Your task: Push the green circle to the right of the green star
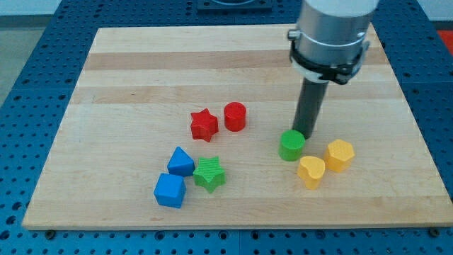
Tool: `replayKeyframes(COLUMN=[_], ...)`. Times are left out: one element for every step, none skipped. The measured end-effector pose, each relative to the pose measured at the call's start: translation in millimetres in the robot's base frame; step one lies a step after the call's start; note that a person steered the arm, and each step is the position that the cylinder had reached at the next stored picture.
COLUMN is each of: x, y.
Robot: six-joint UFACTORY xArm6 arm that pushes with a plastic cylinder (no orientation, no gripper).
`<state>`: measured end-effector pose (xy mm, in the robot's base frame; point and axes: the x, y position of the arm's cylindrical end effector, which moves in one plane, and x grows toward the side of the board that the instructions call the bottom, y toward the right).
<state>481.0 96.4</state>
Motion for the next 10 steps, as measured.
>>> replayKeyframes(x=[3,3,4,21,23,23,23,23,23,24], y=[7,31,33,34,21,2,-24,-54,-83,-98])
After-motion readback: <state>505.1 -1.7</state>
